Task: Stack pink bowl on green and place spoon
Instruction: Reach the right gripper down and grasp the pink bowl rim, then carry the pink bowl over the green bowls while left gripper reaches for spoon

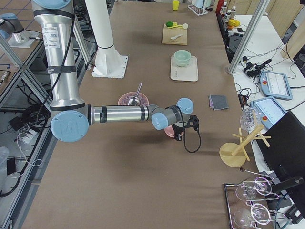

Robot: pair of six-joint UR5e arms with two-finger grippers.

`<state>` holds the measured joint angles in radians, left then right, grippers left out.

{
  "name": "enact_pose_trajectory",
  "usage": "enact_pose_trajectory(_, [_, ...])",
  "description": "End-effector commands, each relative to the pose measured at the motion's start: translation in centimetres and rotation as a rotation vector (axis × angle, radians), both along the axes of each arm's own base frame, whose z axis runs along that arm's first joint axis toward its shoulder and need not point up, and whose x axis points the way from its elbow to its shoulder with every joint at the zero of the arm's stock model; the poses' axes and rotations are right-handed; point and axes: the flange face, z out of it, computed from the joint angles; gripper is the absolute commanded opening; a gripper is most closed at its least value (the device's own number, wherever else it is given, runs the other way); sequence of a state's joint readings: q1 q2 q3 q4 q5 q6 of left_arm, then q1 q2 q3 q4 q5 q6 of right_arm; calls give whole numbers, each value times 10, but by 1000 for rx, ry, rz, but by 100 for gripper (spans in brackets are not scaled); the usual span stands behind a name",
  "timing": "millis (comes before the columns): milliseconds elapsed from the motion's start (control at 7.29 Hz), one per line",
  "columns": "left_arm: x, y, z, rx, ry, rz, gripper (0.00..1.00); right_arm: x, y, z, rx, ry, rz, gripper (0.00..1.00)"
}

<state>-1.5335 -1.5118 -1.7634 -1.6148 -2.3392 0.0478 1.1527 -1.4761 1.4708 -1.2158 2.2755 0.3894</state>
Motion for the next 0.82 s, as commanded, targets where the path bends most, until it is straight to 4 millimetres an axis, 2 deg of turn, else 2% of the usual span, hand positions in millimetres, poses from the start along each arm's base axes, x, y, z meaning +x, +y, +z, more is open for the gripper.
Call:
enact_pose_trajectory(0, [30,-26,-21,-82,17,-68,98,-4,-6,-19,8,-22,16,0])
enact_pose_trajectory(137, [64,-43,-37,-139,30,-93,98,-11,-19,-63,17,-57,60,0])
enact_pose_trajectory(275, [107,-61,-61,-199,44,-119,97,-30,-36,-106,8,-107,94,0])
enact_pose_trajectory(549, [165,-96,-100,-305,70,-193,97,-118,-67,-246,-80,-190,171,0])
enact_pose_trajectory(686, [199,-107,-119,-356,79,-217,97,-158,-67,-317,-124,-193,203,0])
